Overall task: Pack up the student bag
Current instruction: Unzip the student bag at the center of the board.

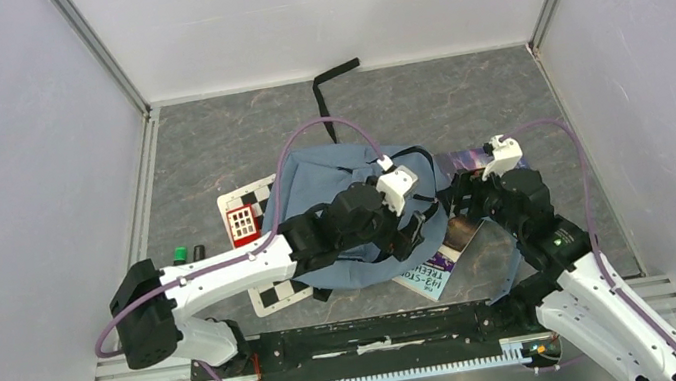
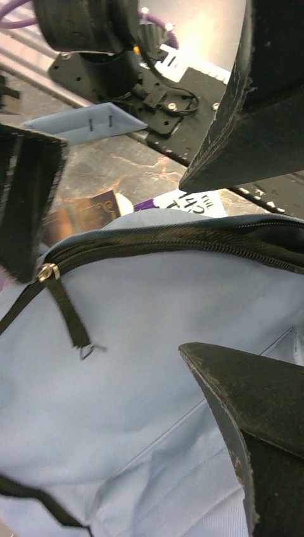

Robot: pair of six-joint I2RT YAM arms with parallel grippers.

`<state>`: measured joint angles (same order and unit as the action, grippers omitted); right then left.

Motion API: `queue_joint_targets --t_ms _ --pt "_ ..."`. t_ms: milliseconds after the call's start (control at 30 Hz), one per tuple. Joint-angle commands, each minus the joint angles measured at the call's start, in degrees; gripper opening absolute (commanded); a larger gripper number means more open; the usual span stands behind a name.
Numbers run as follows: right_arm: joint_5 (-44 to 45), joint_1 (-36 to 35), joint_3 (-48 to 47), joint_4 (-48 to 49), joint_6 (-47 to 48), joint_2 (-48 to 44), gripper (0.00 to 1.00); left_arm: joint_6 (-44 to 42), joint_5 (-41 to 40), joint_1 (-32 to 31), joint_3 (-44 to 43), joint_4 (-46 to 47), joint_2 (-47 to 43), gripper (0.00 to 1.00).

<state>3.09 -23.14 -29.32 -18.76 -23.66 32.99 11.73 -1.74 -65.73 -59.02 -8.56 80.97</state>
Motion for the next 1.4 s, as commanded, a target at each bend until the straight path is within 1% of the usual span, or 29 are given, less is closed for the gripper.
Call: queue_joint_targets --t_ms 0,67,167,233,300,367,467,567,600,700,800,867,1000,1067,1167,1200,1300,1367 --pt "-2.1 -0.1 -1.5 0.3 1.1 0.2 0.85 3.0 -6.5 -0.1 -3.4 6.2 0.2 0.91" --pt "-2.2 0.0 -1.7 0.2 1.5 0.4 0.85 3.2 -6.5 -0.1 -3.2 7.7 0.1 0.91" --pt "-2.4 0.0 -2.1 -0.2 2.0 0.5 0.86 3.0 -9.5 -0.1 -3.3 8.3 0.4 0.91" --pt "-2.4 0.0 -2.3 -0.3 2.1 0.3 0.86 2.2 -11.5 -0.1 -3.4 8.3 0.9 0.87" --pt "-2.4 0.0 -2.8 -0.3 2.3 0.3 0.86 1.5 -12.1 -0.1 -3.5 8.1 1.4 0.81" --pt "-2.6 0.0 -3.5 -0.4 3.0 0.5 0.87 1.3 -11.2 -0.1 -3.6 7.5 2.3 0.74" --pt "-2.9 -0.1 -5.5 -1.0 5.6 1.5 0.87 1.4 -7.5 -0.3 -3.4 7.3 3.5 0.67" --pt "-5.7 -0.1 -8.6 -3.0 9.3 3.7 0.87 2.0 -5.1 -1.2 -1.9 8.3 3.8 0.62" --pt "-6.2 -0.1 -9.7 -4.0 10.5 4.7 0.86 2.3 -4.8 -1.5 -1.2 9.1 3.8 0.61" --pt "-8.5 -0.1 -12.9 -6.7 14.2 7.8 0.84 3.6 -4.8 -2.5 0.8 11.3 3.9 0.55" --pt "-9.5 0.0 -15.1 -9.1 16.8 11.0 0.8 5.8 -4.3 -3.1 2.9 13.4 3.9 0.54" --pt "-9.5 -0.1 -16.3 -9.9 17.7 12.3 0.78 7.0 -4.7 -3.8 4.1 14.6 4.1 0.58" --pt "-12.7 -0.3 -17.7 -10.1 19.6 14.7 0.75 8.1 -6.7 -5.3 5.2 15.2 4.6 0.62" --pt "-14.4 -1.0 -18.2 -10.2 20.1 16.2 0.73 8.6 -8.0 -6.1 5.6 15.4 4.8 0.67" --pt "-13.2 -3.6 -18.3 -9.8 20.3 18.4 0.72 8.9 -9.8 -7.5 6.6 15.9 4.8 0.68" --pt "-12.2 -4.5 -18.4 -9.8 20.5 19.0 0.71 9.0 -10.4 -7.8 6.9 16.0 4.8 0.64" --pt "-8.8 -7.0 -18.7 -10.3 20.9 21.2 0.69 9.7 -12.0 -8.5 8.1 16.2 4.4 0.44" --pt "-8.5 -8.1 -18.6 -10.1 21.3 22.3 0.69 10.2 -12.5 -8.7 8.7 16.5 4.3 0.33"
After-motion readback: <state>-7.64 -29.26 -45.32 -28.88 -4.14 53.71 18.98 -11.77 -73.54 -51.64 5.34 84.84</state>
